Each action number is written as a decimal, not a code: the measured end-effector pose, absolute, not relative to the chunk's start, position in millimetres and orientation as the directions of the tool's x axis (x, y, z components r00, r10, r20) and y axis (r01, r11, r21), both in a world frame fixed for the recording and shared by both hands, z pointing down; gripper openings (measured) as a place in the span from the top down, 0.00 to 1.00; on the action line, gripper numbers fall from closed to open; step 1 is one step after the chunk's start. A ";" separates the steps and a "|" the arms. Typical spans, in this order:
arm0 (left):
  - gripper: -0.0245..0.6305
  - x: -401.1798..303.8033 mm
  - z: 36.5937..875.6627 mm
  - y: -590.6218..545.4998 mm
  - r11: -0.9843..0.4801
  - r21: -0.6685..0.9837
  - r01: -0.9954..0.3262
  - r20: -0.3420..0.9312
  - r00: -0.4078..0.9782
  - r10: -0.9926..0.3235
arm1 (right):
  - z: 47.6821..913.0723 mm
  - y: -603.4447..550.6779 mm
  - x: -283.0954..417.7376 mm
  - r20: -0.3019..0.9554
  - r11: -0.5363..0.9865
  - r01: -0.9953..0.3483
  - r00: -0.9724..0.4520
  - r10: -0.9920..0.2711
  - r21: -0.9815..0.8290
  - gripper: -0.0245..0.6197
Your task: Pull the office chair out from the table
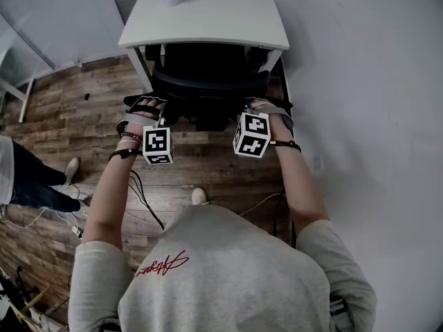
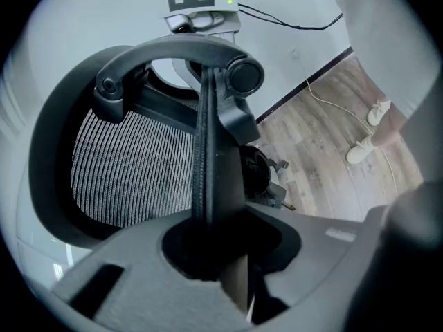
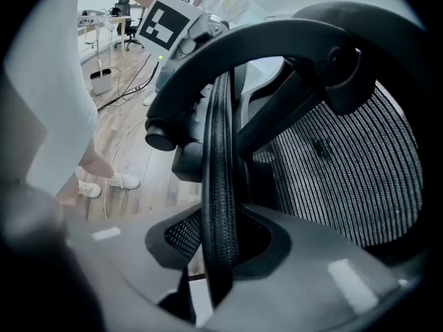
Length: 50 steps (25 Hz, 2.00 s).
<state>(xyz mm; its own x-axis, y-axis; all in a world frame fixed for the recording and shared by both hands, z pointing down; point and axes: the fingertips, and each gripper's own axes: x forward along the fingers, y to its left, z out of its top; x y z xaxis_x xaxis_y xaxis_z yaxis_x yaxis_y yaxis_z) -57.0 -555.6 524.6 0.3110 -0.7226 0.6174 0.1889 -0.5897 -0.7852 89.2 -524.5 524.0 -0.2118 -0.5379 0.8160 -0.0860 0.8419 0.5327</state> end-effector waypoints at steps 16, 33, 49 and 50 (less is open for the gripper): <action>0.86 -60.0 524.4 -540.9 -0.591 -0.785 0.189 0.618 0.315 -0.720 | 522.8 -509.0 86.5 0.814 0.839 -0.091 -0.203 -0.543 0.537 0.80; 0.86 -52.2 523.1 -519.8 -0.584 -0.789 0.188 0.612 0.315 -0.725 | 522.7 -488.8 93.8 0.811 0.836 -0.087 -0.208 -0.547 0.542 0.80; 0.86 -49.7 522.9 -483.9 -0.584 -0.792 0.179 0.609 0.304 -0.732 | 522.2 -454.9 97.0 0.807 0.833 -0.068 -0.218 -0.550 0.549 0.80; 0.86 -49.4 523.3 -481.5 -0.585 -0.791 0.180 0.610 0.303 -0.732 | 522.5 -452.3 97.5 0.808 0.835 -0.069 -0.218 -0.547 0.546 0.80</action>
